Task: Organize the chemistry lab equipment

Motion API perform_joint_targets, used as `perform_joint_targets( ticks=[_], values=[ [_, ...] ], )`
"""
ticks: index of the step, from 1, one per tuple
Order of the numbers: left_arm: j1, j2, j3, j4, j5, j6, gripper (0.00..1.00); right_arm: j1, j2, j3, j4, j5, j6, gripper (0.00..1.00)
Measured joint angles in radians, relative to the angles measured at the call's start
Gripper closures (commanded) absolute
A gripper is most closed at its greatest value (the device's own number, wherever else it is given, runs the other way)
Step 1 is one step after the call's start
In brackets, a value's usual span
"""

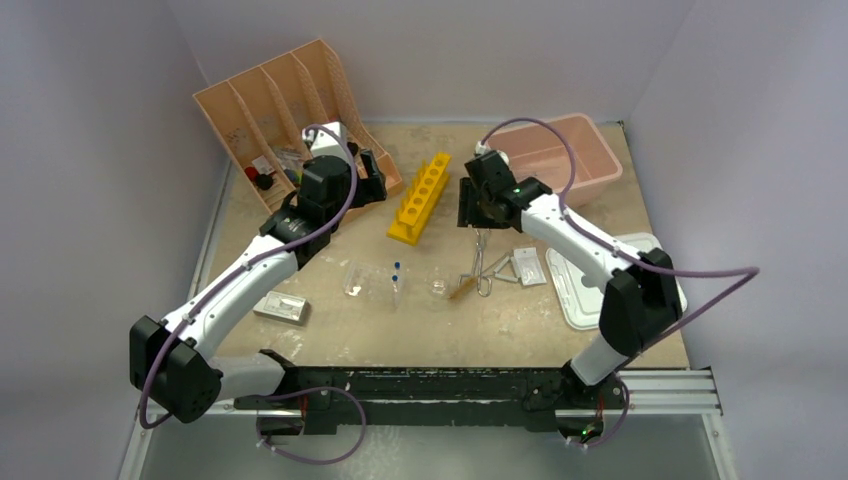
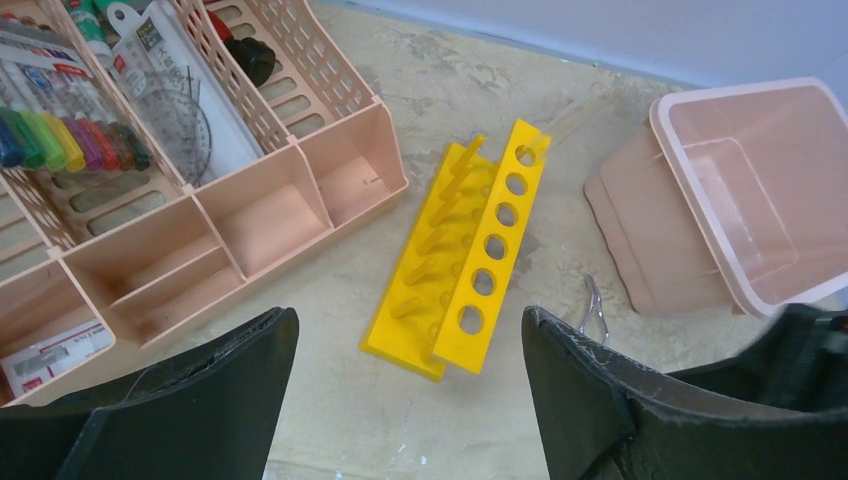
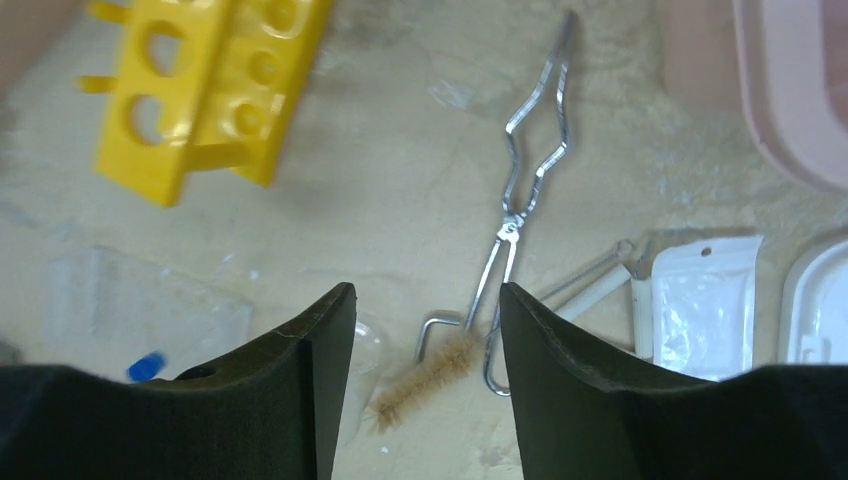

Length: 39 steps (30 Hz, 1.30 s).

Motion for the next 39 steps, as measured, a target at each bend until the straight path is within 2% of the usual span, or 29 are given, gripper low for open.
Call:
perform_joint_targets(
  ticks=[6, 11, 17, 26, 32, 39],
  values=[
    [0.000, -0.001, -0.003, -0.008, -0.003, -0.029, 0.19, 0.022, 0.108, -0.060, -0.008, 0.103, 0.155, 0.43],
    [0.000, -0.002, -0.018, -0.009, -0.004, -0.038, 0.19, 0.026, 0.174, -0.067, -0.003, 0.126, 0.242, 0.44],
    [0.000, -0.001, -0.023, -0.016, -0.014, -0.038, 0.19, 0.025, 0.250, -0.067, 0.005, 0.138, 0.296, 0.48],
    [0.002, 0.007, -0.023, -0.018, -0.046, -0.036, 0.19, 0.025, 0.316, -0.067, 0.022, 0.148, 0.301, 0.49],
    [0.004, 0.016, -0.023, -0.025, -0.057, -0.036, 0.19, 0.017, 0.336, -0.064, 0.074, 0.090, 0.264, 0.69],
    [0.010, 0.019, -0.023, -0.029, -0.068, -0.036, 0.19, 0.008, 0.353, -0.064, 0.190, 0.049, 0.145, 0.78]
  ],
)
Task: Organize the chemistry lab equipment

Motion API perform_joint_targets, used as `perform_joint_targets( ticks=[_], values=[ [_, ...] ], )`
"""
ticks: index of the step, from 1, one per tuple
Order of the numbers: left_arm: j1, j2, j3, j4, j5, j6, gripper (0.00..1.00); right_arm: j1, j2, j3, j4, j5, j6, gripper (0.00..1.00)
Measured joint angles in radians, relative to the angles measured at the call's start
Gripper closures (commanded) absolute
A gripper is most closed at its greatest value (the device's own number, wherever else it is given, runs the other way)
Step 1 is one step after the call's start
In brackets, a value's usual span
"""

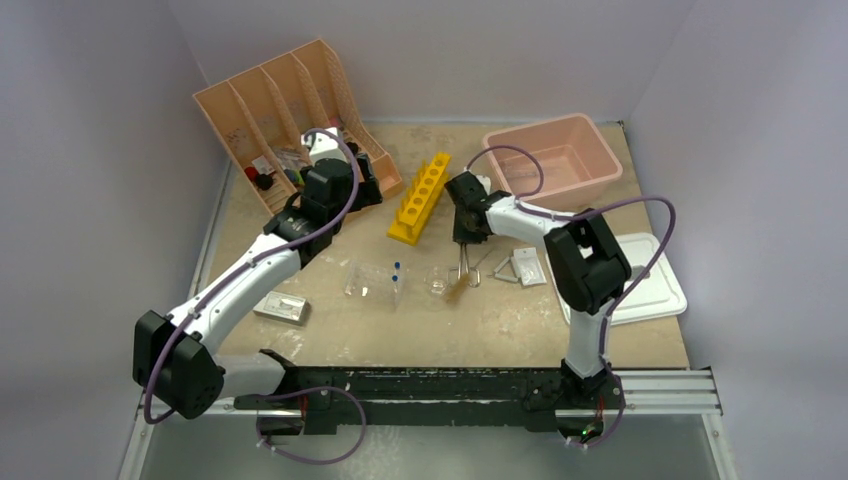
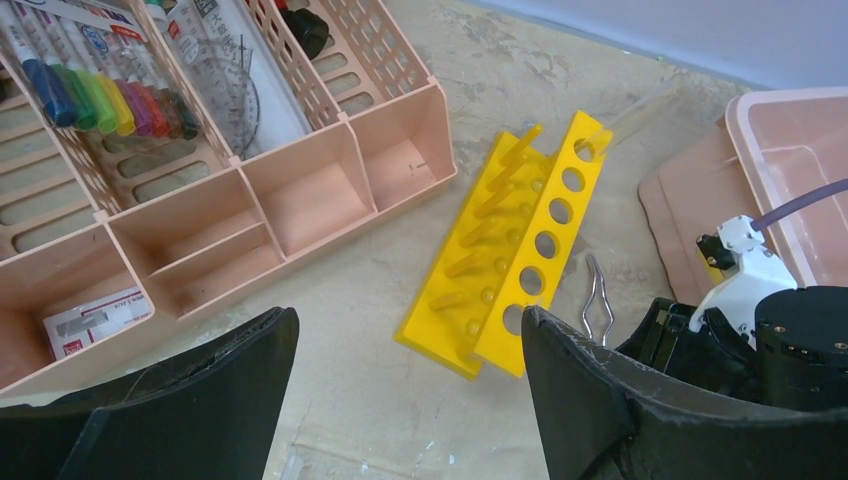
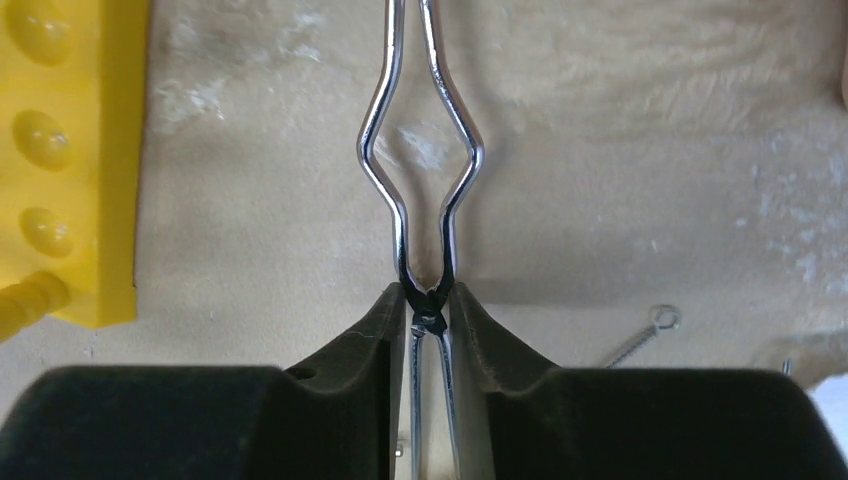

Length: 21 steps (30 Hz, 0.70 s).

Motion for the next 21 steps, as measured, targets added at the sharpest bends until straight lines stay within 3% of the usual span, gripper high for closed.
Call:
perform_joint_targets(
  ticks=[6, 13, 21],
  values=[
    [0.005, 0.016, 0.001, -0.002, -0.004, 0.003, 0.19, -0.002, 0.029, 0.019, 0.072, 0.007, -0.086, 0.99],
    [0.005, 0.018, 0.003, -0.007, -0.007, 0.018, 0.19, -0.002, 0.017, -0.006, 0.134, 0.044, -0.130, 1.00],
    [0.005, 0.018, 0.003, -0.007, -0.006, 0.018, 0.19, -0.003, -0.171, -0.138, 0.227, 0.064, -0.185, 1.00]
  ],
)
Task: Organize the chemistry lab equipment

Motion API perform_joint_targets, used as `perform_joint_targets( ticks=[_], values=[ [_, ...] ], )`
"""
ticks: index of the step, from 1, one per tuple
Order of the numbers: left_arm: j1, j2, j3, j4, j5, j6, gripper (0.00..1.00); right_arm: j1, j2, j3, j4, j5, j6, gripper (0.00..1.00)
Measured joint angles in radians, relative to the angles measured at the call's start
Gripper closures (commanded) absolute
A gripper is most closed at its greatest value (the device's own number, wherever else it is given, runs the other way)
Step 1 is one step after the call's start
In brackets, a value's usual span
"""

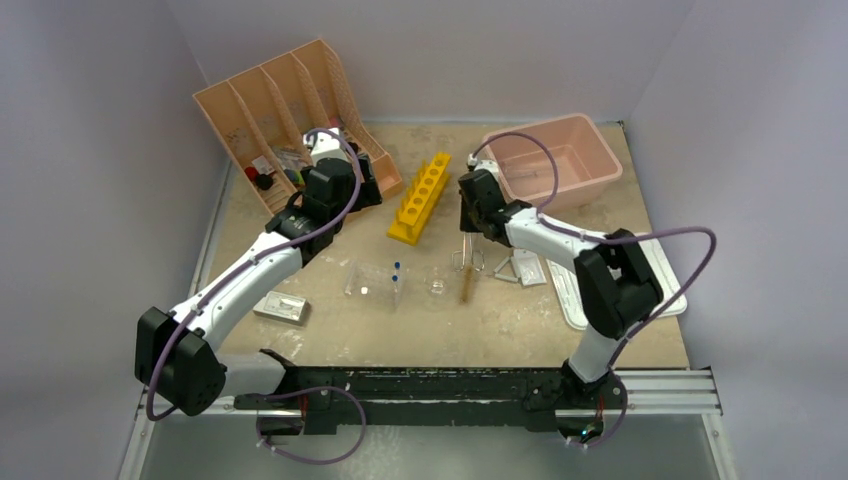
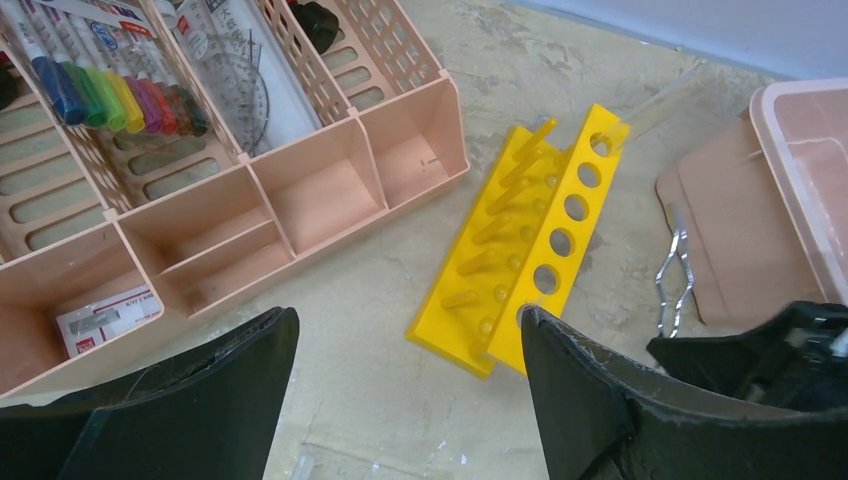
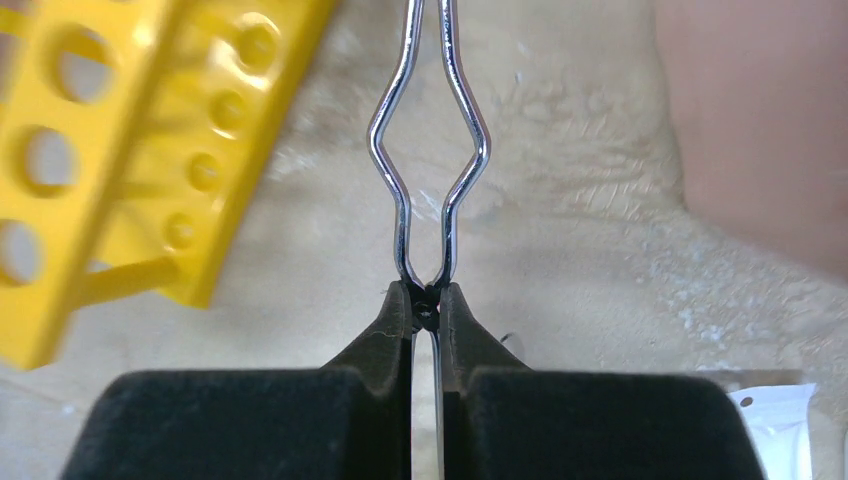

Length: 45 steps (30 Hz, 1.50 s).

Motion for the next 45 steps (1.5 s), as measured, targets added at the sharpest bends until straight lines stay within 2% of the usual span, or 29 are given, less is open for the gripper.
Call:
perform_joint_targets(
  ticks=[6, 11, 17, 26, 33, 41, 45],
  values=[
    [0.000, 0.000, 0.000, 0.000, 0.006, 0.000, 0.19, 0.000, -0.133, -0.071, 0.144, 0.017, -0.017, 1.00],
    [0.000, -0.010, -0.013, 0.027, 0.050, -0.001, 0.19, 0.000, -0.166, -0.114, 0.225, 0.039, -0.020, 1.00],
    [0.000, -0.038, -0.030, 0.063, 0.110, -0.001, 0.19, -0.001, -0.169, -0.106, 0.238, 0.087, -0.029, 1.00],
    [0.001, -0.043, -0.034, 0.114, 0.192, -0.003, 0.19, -0.059, -0.212, 0.072, 0.151, 0.095, -0.038, 1.00],
    [0.001, -0.053, -0.047, 0.139, 0.229, -0.011, 0.19, -0.187, -0.278, 0.209, 0.021, 0.106, 0.003, 1.00],
    [0.001, -0.065, -0.062, 0.148, 0.229, -0.011, 0.19, -0.329, -0.235, 0.360, -0.232, 0.205, 0.135, 1.00],
    [0.001, -0.065, -0.063, 0.146, 0.219, -0.011, 0.19, -0.366, -0.173, 0.369, -0.290, 0.280, 0.214, 1.00]
  ],
)
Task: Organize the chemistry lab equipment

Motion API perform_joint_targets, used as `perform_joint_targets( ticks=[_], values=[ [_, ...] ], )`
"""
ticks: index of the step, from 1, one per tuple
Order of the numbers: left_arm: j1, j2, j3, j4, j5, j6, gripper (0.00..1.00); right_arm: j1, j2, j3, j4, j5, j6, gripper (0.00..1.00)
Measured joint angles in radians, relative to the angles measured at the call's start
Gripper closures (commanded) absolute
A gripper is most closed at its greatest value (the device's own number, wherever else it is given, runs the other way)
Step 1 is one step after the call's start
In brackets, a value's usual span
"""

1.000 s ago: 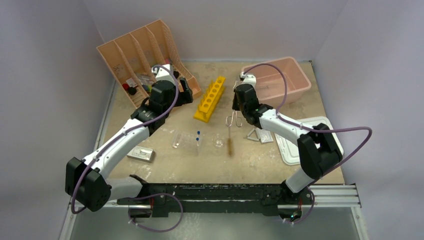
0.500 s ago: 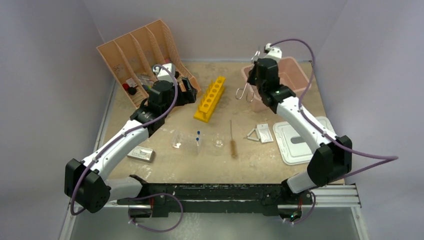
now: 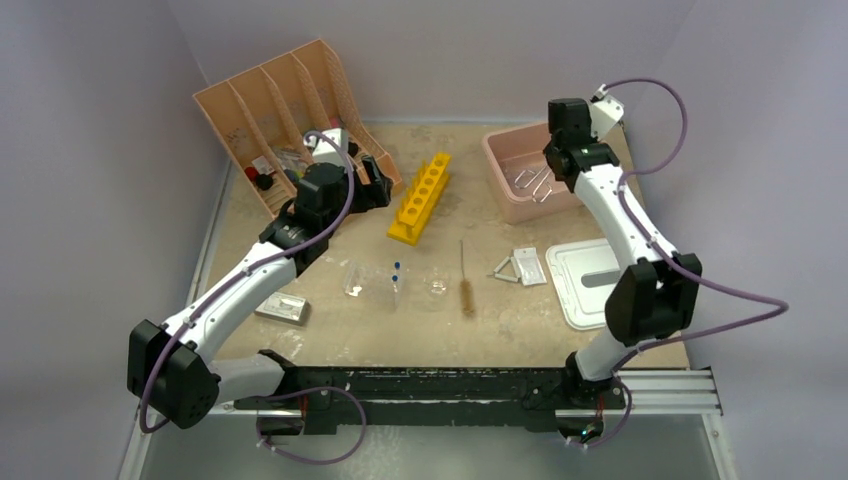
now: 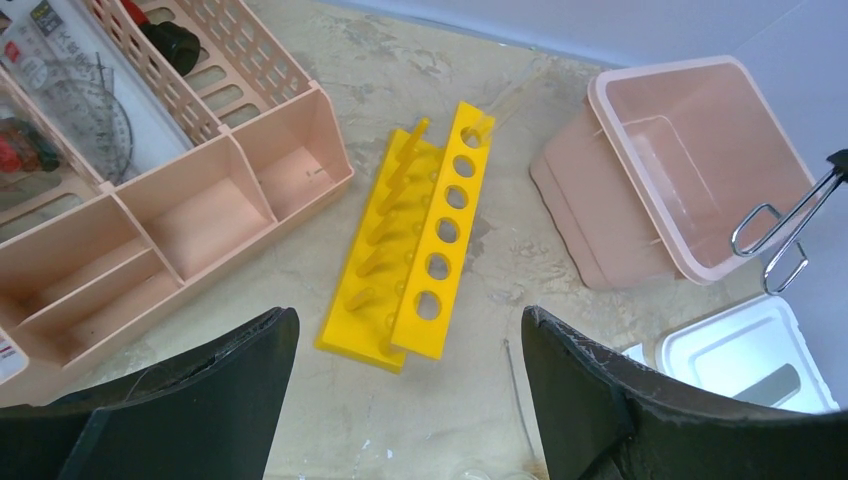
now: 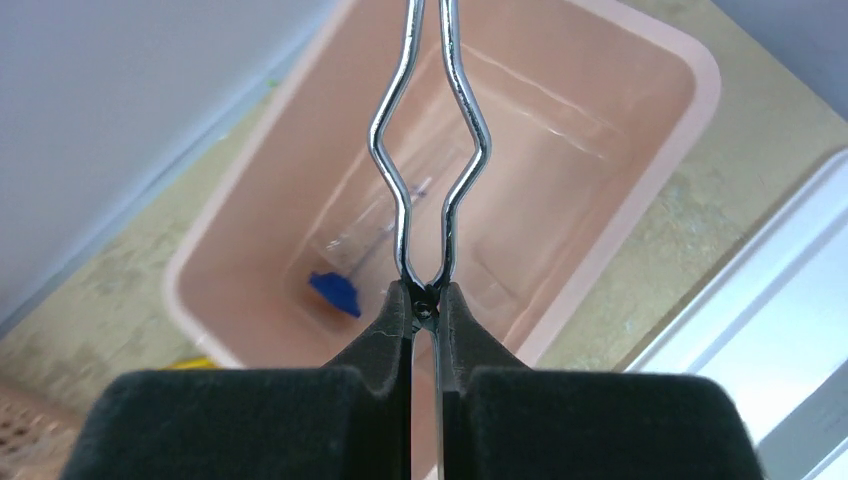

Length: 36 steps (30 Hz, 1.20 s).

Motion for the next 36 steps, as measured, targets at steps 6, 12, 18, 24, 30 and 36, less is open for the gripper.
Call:
perform_joint_targets(
  ticks=[6, 12, 18, 24, 30, 36],
  values=[
    [0.000, 0.000, 0.000, -0.013, -0.042, 0.000, 0.19, -0.013, 0.182, 0.090, -0.079, 0.071, 0.111, 1.00],
    [0.000, -0.006, 0.000, -0.047, -0.064, 0.003, 0.19, -0.014, 0.328, 0.211, -0.170, 0.096, 0.246, 1.00],
    [0.000, -0.027, -0.008, -0.065, -0.088, 0.012, 0.18, -0.027, 0.372, 0.217, -0.262, 0.106, 0.381, 1.00],
    [0.002, -0.027, -0.009, -0.074, -0.098, 0.021, 0.18, -0.068, 0.441, 0.256, -0.329, 0.093, 0.485, 1.00],
    [0.006, -0.026, -0.009, -0.090, -0.113, 0.038, 0.18, -0.082, 0.488, 0.275, -0.356, 0.076, 0.542, 1.00],
    [0.013, -0.025, -0.009, -0.101, -0.128, 0.047, 0.18, -0.085, 0.512, 0.314, -0.394, 0.074, 0.594, 1.00]
  ],
)
